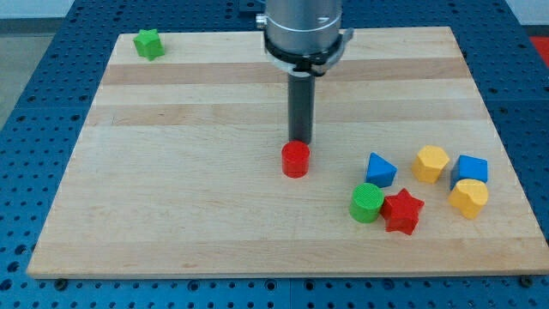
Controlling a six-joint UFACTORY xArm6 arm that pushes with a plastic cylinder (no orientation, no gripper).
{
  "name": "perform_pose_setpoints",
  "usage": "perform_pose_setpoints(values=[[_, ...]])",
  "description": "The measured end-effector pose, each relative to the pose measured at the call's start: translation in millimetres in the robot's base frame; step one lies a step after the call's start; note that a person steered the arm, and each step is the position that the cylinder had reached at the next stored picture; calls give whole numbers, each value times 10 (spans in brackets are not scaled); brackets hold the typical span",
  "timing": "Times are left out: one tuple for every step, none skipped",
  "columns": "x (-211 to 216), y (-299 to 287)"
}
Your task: Move red circle to the center
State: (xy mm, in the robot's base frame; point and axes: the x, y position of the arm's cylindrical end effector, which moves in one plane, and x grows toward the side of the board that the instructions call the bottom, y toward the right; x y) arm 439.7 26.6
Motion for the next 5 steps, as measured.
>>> perform_pose_setpoints(values=[[6, 276], [201, 318], [405, 316], [559, 189], [703, -78]])
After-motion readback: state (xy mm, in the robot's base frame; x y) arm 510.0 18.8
